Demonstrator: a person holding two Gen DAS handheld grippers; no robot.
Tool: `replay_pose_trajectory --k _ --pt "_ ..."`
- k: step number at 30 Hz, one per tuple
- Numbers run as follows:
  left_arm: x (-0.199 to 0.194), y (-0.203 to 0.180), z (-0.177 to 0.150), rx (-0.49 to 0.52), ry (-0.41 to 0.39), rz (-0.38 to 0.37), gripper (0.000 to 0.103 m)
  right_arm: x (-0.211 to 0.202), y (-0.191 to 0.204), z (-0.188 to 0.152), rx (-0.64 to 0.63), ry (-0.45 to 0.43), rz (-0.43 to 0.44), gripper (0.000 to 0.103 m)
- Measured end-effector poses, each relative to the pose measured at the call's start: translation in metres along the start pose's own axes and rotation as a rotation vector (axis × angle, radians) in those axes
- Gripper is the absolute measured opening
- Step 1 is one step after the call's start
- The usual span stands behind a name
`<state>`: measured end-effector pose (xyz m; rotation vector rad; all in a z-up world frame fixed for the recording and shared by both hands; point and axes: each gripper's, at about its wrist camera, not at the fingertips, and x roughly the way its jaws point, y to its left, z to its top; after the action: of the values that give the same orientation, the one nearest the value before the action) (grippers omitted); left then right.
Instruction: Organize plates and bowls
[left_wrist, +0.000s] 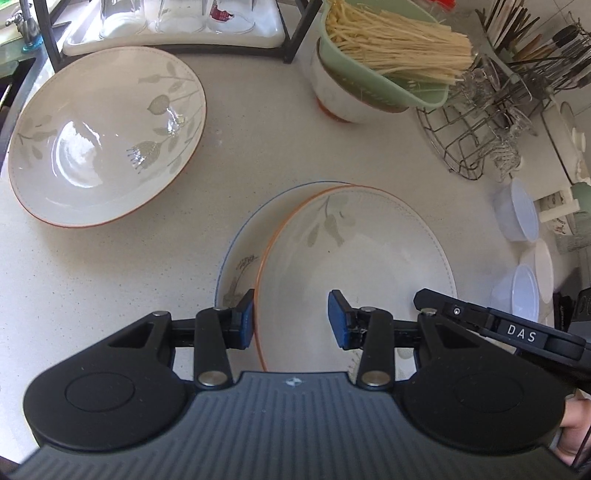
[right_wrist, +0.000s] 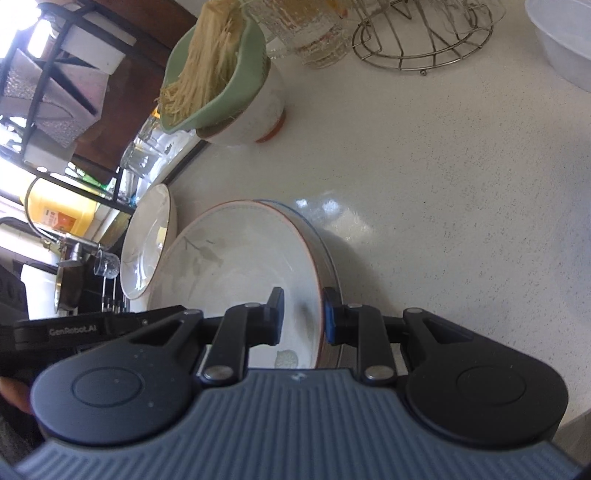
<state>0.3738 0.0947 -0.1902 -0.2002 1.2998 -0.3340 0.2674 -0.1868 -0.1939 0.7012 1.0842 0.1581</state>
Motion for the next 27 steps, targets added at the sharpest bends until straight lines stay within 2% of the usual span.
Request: replay_pose_trajectory --k 11,17,23,27 --pt "0.01 -0.004 -0.007 -0.003 0.039 0.08 0.046 0.005 0.008 -0.003 -0.075 -0.006 -0.017 0.026" --pt "0.01 -0.01 -0.01 0.033 0.045 0.112 0.048 0.006 0.015 -0.007 -0.139 -0.026 -0.053 0.025" --pt "0.005 -0.002 -0.012 -0.008 0.047 0.089 0.048 0.007 0.019 -0.009 -0.161 -0.039 -0.076 0.023" --pt "-0.005 0.017 -0.018 -0.113 0.055 0.007 0.049 0.011 0.028 -0.013 -0.227 -0.043 -0.115 0.022"
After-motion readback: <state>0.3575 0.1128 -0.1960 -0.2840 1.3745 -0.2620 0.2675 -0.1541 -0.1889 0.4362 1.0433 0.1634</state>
